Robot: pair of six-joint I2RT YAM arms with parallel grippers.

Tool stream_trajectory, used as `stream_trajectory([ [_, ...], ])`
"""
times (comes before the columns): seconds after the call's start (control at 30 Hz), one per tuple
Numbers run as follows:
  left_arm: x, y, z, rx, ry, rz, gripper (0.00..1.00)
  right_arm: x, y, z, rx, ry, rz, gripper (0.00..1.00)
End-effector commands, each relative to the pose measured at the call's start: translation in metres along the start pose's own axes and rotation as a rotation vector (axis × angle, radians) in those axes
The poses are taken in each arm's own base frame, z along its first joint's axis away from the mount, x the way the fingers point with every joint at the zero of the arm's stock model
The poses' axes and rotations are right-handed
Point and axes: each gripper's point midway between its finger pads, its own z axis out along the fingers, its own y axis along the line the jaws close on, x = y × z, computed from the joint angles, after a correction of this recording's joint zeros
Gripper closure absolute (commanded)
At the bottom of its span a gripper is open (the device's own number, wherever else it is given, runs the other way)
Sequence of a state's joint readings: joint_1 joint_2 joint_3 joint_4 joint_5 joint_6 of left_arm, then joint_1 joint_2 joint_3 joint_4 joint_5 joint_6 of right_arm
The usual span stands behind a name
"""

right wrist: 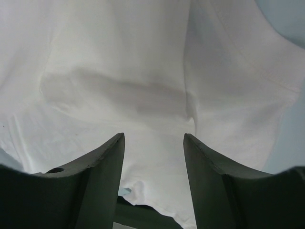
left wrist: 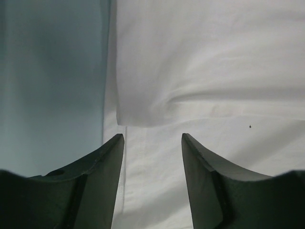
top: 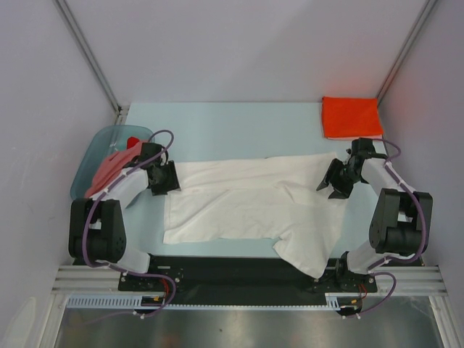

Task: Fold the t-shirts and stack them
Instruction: Fold the tshirt

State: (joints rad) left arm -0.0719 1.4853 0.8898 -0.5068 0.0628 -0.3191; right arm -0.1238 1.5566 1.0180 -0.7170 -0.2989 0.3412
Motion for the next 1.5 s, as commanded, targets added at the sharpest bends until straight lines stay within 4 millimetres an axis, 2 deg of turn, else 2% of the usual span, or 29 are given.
stream_trajectory([
  [0.0, 0.0, 0.009, 0.004, -0.059, -0.014, -0.056, 0.42, 0.0, 0.011, -0.008, -0.074, -0.023, 0.018, 0.42],
  [0.33, -0.019, 0.026, 0.01, -0.117, -0.074, -0.153, 0.48, 0.004, 0.001, -0.007, -0.058, -0.016, 0.033, 0.43],
  [0.63, -0.009, 0.029, 0.025, -0.119, -0.021, -0.191, 0.52, 0.005, -0.003, -0.006, -0.057, -0.007, 0.039, 0.43],
  [0.83, -0.009, 0.03, 0.027, -0.122, -0.02, -0.182, 0.63, 0.008, -0.007, -0.003, -0.049, 0.006, 0.04, 0.43],
  [0.93, -0.012, 0.03, 0.028, -0.119, -0.025, -0.172, 0.75, 0.011, -0.009, -0.001, -0.05, 0.014, 0.043, 0.44],
  [1.03, -0.016, 0.026, 0.028, -0.103, -0.025, -0.171, 0.83, 0.014, -0.009, 0.001, -0.056, 0.026, 0.046, 0.44],
  [1.2, -0.016, 0.024, 0.024, -0.09, -0.033, -0.172, 0.84, 0.017, -0.011, 0.003, -0.051, 0.037, 0.049, 0.44],
  [1.37, -0.017, 0.017, 0.02, -0.055, -0.031, -0.162, 1.0, 0.017, -0.013, 0.003, -0.048, 0.037, 0.056, 0.44],
  [1.47, -0.023, 0.015, 0.015, -0.041, -0.051, -0.154, 1.0, 0.017, -0.015, 0.003, -0.042, 0.044, 0.057, 0.46],
])
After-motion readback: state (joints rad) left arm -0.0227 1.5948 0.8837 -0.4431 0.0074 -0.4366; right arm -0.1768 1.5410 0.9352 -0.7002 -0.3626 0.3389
